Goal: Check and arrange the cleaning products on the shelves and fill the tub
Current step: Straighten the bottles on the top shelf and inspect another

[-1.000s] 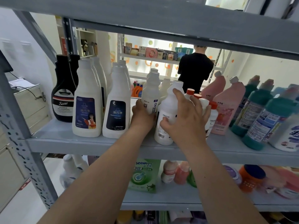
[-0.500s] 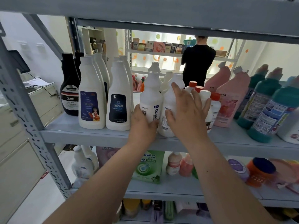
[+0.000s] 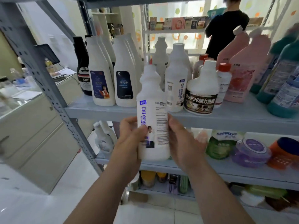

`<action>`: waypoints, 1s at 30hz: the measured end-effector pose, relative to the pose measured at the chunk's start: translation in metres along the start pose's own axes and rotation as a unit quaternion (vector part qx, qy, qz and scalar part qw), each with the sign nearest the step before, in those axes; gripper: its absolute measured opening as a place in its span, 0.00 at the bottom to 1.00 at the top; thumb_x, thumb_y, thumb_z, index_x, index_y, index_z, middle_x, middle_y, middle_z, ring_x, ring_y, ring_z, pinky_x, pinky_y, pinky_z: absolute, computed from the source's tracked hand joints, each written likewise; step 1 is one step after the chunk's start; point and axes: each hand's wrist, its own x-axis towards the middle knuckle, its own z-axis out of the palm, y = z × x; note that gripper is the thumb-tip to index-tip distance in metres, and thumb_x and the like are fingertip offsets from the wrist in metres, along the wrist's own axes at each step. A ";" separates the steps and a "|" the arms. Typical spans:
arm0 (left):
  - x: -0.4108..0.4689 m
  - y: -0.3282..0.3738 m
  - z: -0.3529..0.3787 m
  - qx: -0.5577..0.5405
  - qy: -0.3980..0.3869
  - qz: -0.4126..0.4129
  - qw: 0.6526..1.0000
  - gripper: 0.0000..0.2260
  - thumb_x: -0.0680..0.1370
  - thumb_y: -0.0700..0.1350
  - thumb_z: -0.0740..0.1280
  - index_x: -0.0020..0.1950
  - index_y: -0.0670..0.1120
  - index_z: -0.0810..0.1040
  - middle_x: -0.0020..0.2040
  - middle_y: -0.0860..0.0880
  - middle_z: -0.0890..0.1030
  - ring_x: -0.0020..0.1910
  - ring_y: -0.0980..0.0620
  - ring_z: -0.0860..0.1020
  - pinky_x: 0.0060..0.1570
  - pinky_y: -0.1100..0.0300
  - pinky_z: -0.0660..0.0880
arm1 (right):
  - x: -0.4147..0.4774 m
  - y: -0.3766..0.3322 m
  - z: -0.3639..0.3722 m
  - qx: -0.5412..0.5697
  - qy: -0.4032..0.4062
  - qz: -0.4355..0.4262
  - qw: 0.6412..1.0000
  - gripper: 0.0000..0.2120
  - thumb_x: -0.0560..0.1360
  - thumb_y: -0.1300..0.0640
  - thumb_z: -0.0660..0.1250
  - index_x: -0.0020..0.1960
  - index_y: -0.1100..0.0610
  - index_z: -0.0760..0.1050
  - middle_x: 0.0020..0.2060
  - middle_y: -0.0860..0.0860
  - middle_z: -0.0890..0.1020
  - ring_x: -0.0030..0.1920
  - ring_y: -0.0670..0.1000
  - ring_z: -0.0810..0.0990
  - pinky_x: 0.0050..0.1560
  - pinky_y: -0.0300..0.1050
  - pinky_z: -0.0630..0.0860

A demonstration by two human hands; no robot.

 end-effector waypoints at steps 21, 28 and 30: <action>-0.035 -0.036 -0.051 -0.144 -0.049 -0.217 0.964 0.18 0.74 0.58 0.64 0.52 0.46 0.82 0.41 0.43 0.82 0.34 0.45 0.80 0.25 0.58 0.73 | -0.011 0.036 0.045 0.044 0.144 0.134 0.980 0.20 0.80 0.40 0.64 0.56 0.55 0.82 0.44 0.53 0.86 0.45 0.55 0.84 0.46 0.51 0.81; -0.015 -0.039 -0.088 -0.060 -0.091 -0.201 0.974 0.24 0.79 0.60 0.61 0.64 0.42 0.75 0.50 0.40 0.82 0.41 0.42 0.80 0.31 0.50 0.77 | -0.004 0.053 0.067 -0.032 0.217 0.018 0.976 0.18 0.73 0.41 0.69 0.54 0.55 0.80 0.45 0.50 0.86 0.47 0.51 0.85 0.53 0.55 0.81; -0.014 -0.041 -0.104 0.025 -0.062 -0.168 0.984 0.31 0.66 0.66 0.70 0.62 0.48 0.75 0.54 0.44 0.83 0.47 0.41 0.83 0.38 0.37 0.82 | -0.003 0.060 0.079 -0.082 0.246 0.006 0.966 0.24 0.72 0.38 0.76 0.59 0.54 0.79 0.49 0.49 0.86 0.51 0.51 0.86 0.57 0.57 0.83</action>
